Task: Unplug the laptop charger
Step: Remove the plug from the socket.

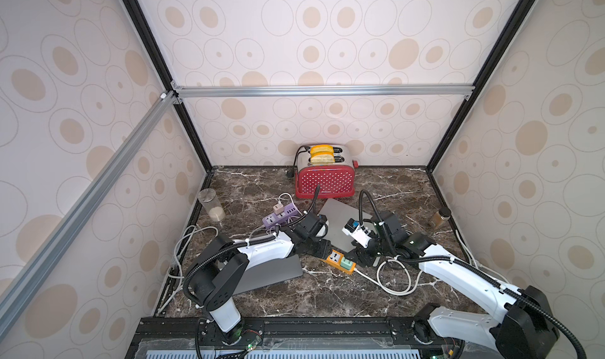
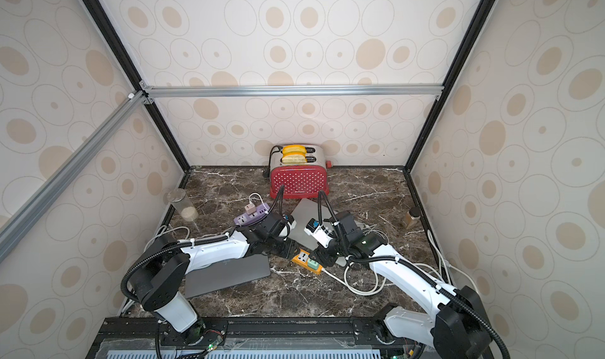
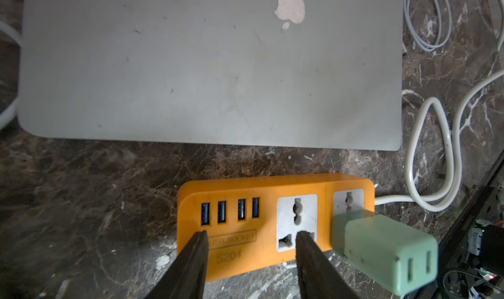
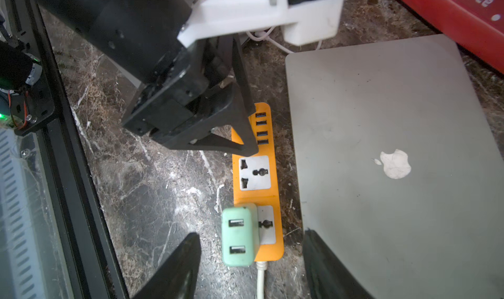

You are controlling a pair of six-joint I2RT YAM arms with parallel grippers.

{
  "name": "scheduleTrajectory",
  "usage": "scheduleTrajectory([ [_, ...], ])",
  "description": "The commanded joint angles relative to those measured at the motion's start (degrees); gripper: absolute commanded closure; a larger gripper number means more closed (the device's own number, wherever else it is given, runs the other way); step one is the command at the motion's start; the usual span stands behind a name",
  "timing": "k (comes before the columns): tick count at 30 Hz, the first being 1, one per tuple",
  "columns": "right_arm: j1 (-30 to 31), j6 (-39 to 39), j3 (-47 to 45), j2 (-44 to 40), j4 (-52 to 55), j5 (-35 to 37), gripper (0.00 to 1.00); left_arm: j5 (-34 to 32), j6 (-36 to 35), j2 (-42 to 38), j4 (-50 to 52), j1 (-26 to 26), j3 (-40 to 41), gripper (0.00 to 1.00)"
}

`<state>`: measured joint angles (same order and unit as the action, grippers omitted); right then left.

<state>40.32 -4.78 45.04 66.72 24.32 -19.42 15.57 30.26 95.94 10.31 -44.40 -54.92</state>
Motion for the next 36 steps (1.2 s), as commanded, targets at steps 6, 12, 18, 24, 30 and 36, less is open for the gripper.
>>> scheduleTrajectory([
  [6, 2.68, -1.51, -1.1, 2.65, 2.33, 2.39, 0.38, 0.08, 0.93, 1.97, 3.32, -0.04, 1.48, 0.46],
  [12, 3.78, -1.84, 0.01, 5.3, 2.91, 4.48, 0.38, 0.12, 1.03, 2.49, 3.53, -0.5, 1.04, 0.46],
  [18, 4.91, -1.64, 2.4, 9.29, 4.69, 5.51, 0.41, 0.05, 1.2, 2.49, 3.65, -0.78, 1.21, 0.46],
  [24, 5.99, -1.43, 3.37, 11.26, 4.89, 6.24, 0.53, -0.02, 1.2, 2.58, 3.53, -0.83, 1.3, 0.46],
  [30, 6.23, -0.78, 3.29, 11.24, 4.52, 7.11, 0.71, 0.22, 1.13, 3.08, 3.5, -0.79, 1.39, 0.46],
  [36, 6.53, -0.78, 3.19, 11.09, 4.35, 8.14, 0.77, 0.42, 1.19, 3.46, 3.58, -0.9, 1.3, 0.46],
])
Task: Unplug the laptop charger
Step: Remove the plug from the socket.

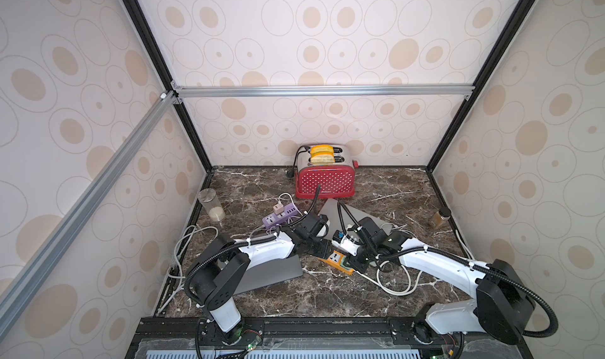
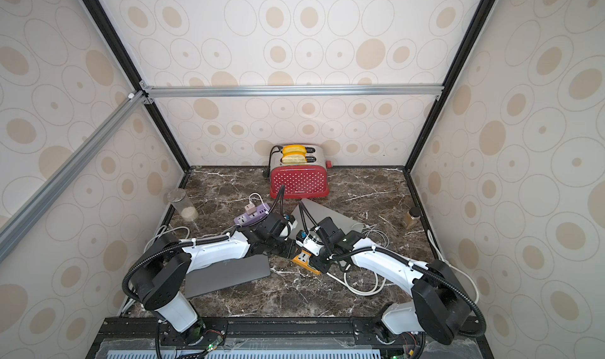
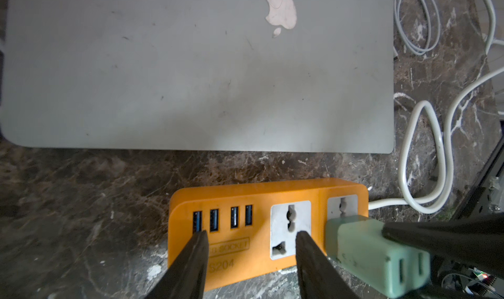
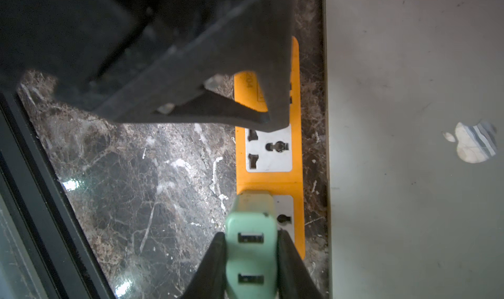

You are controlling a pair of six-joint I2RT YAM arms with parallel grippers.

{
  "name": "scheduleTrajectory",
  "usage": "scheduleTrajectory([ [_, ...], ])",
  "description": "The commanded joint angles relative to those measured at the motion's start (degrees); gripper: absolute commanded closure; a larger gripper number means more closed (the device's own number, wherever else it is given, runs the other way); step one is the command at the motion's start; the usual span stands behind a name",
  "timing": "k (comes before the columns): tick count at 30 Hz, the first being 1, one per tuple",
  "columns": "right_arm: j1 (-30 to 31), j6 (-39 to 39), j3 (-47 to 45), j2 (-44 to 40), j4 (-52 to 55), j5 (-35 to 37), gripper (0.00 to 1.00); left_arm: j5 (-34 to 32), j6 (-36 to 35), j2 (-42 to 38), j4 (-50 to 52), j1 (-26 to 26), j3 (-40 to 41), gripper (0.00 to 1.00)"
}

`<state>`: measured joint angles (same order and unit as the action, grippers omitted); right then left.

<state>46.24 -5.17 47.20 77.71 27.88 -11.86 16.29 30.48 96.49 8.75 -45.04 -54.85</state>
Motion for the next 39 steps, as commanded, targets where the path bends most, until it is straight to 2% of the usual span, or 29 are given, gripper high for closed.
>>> scheduleTrajectory([
  [1, 0.82, -0.3, 0.97, -0.08, 0.66, 0.77, 0.78, -0.3, 1.07, 3.05, 5.09, -0.25, 1.32, 0.46],
  [13, 2.18, 0.96, -0.8, -3.58, -1.73, 4.99, 0.8, -0.46, 0.9, 3.94, 5.96, -0.8, 1.14, 0.46],
  [29, 2.14, 3.05, -4.29, -5.61, -6.55, 4.76, 0.83, -0.21, 1.34, 4.93, 6.14, -1.37, 2.88, 0.46],
  [39, 2.29, 2.58, -2.77, -7.55, -5.22, 5.27, 0.83, -0.83, 1.47, 4.43, 5.49, -1.7, 5.69, 0.46],
])
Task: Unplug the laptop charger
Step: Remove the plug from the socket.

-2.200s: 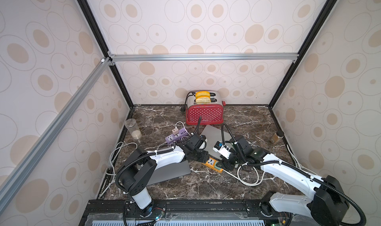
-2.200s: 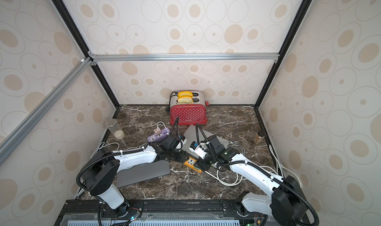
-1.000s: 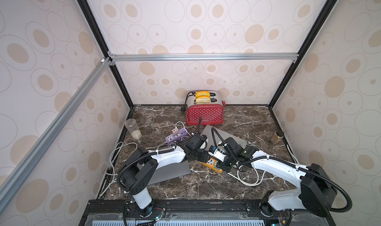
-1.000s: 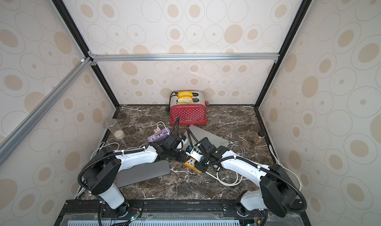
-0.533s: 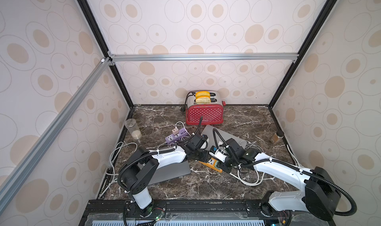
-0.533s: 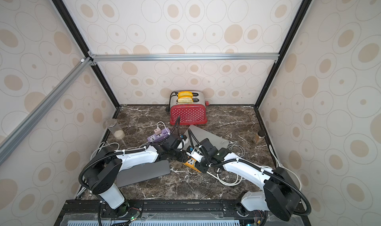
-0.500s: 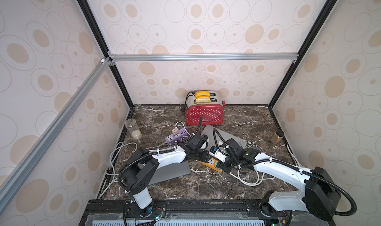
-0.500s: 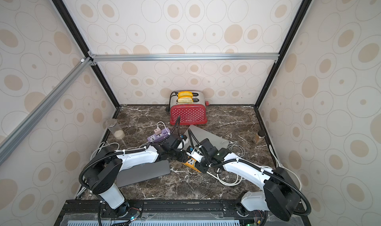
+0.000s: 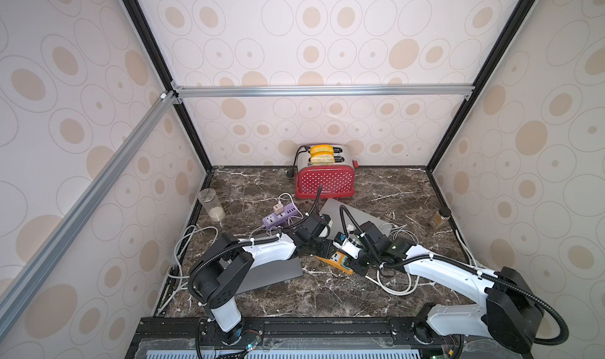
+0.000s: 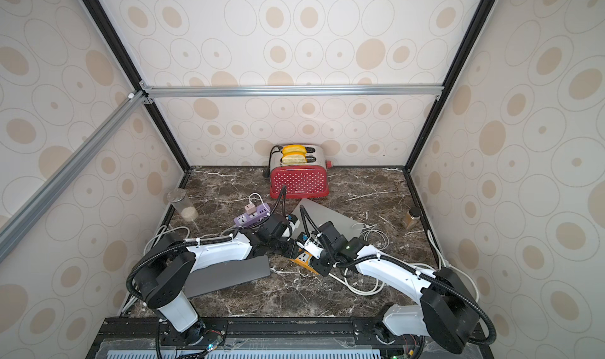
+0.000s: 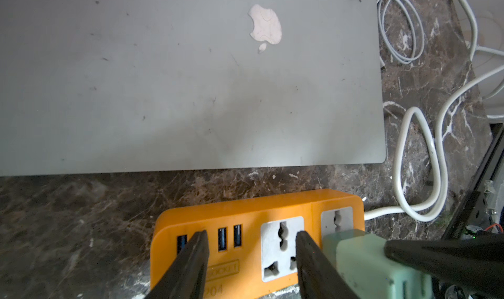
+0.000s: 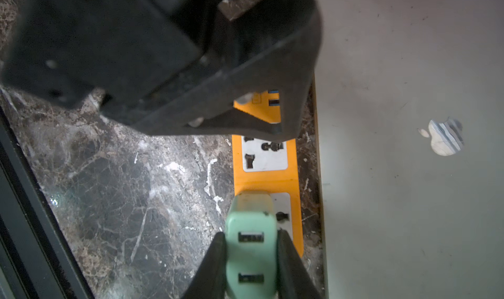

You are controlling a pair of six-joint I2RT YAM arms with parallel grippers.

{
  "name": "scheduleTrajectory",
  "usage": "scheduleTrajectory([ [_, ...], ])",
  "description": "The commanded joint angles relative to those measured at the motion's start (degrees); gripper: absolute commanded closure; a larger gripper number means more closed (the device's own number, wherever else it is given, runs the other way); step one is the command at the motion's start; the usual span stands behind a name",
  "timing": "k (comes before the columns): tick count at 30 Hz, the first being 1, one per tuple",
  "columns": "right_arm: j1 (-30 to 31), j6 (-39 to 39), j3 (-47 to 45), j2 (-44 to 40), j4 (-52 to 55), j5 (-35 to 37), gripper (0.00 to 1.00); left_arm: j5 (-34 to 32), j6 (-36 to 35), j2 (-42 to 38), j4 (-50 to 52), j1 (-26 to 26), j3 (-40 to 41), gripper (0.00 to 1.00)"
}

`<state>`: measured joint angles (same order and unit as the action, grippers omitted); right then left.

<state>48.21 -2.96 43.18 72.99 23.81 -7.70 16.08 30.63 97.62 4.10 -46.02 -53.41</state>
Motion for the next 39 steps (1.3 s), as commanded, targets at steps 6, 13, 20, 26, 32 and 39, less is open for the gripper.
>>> scheduleTrajectory([
  [6, 0.35, 0.29, 0.93, -4.41, 0.32, 0.98, 0.83, -0.58, 1.45, 3.18, 9.57, -0.74, 4.89, 0.46],
  [13, 0.64, -0.5, 1.56, -3.9, 2.13, 2.57, 0.83, -0.9, 1.61, 3.13, 9.35, -1.0, 4.89, 0.46],
  [20, 1.17, -1.62, 4.19, -0.65, 3.79, 3.44, 0.83, -1.46, 1.93, 3.07, 9.06, -1.26, 5.67, 0.46],
  [26, 1.84, -2.06, 6.35, 2.24, 3.93, 3.58, 0.84, -1.5, 2.58, 3.27, 8.06, -1.51, 6.77, 0.46],
  [32, 1.87, -2.27, 7.08, 1.24, 5.09, 4.0, 0.84, -1.49, 2.66, 3.67, 7.61, -1.53, 7.04, 0.46],
  [39, 1.89, -1.1, 3.47, -2.68, 3.23, 4.54, 0.83, -1.42, 2.79, 4.22, 7.41, -1.62, 7.09, 0.46],
])
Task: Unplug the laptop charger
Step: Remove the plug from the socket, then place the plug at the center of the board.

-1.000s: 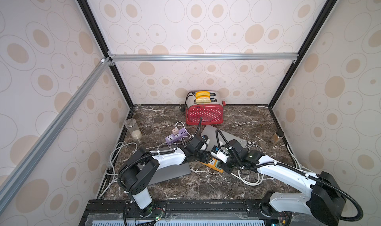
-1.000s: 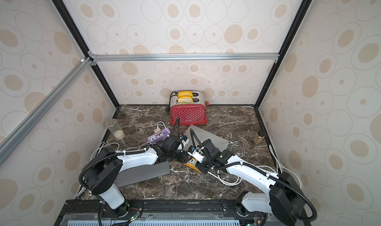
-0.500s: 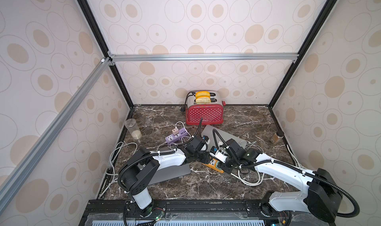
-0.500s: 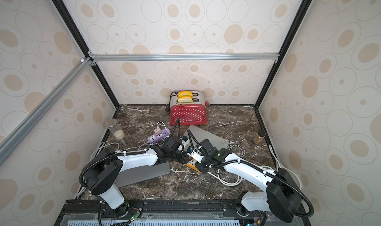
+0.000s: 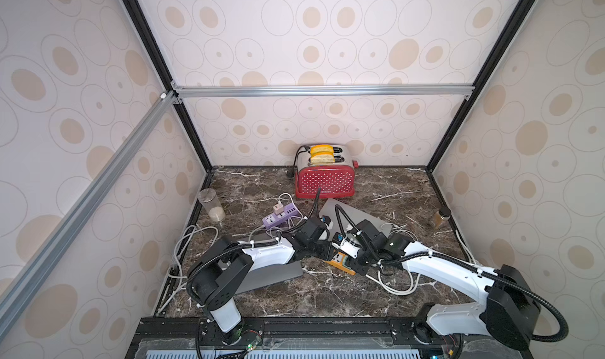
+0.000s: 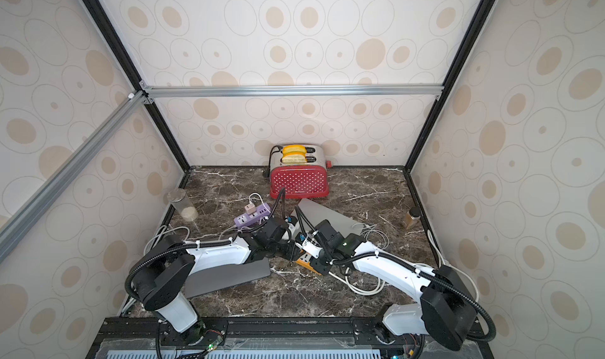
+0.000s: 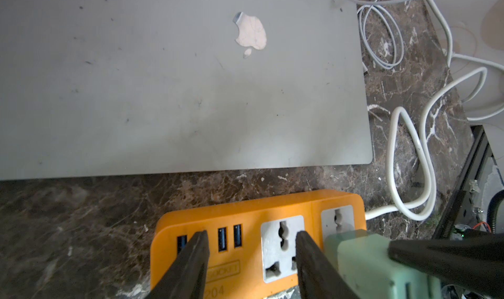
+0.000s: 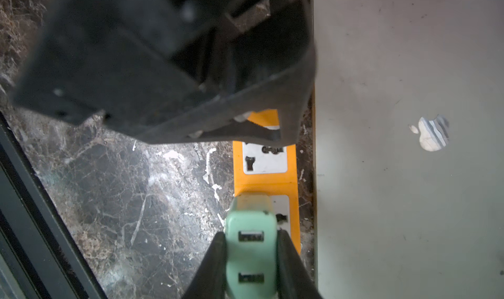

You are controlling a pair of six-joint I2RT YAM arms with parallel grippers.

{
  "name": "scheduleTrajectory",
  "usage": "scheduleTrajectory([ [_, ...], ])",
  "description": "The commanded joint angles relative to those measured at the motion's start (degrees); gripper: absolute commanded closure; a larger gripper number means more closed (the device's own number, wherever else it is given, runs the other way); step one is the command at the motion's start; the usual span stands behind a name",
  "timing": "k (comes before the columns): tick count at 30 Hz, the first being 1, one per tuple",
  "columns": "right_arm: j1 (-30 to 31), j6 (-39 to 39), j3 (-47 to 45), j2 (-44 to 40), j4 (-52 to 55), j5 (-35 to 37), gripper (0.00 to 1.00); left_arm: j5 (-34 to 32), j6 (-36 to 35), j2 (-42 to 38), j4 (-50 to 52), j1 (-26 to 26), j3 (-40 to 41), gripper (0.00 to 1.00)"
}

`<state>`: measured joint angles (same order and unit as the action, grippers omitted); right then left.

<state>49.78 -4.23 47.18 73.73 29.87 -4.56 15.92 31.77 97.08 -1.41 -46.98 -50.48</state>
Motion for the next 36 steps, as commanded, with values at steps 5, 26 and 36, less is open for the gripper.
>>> scheduleTrajectory([
  [5, 0.26, 0.54, -1.22, -4.63, -3.4, 0.95, 0.83, -1.48, 1.63, 5.03, 13.01, -0.66, 4.23, 0.46],
  [26, -18.4, -0.49, 10.12, -6.39, 7.92, 20.05, 0.83, -4.38, -1.06, -3.83, 18.33, -0.74, -7.34, 0.45],
  [36, -33.63, -5.9, 22.92, 12.11, 6.65, 22.57, 0.84, -7.42, -2.69, -9.62, 20.81, 1.6, -9.99, 0.43],
])
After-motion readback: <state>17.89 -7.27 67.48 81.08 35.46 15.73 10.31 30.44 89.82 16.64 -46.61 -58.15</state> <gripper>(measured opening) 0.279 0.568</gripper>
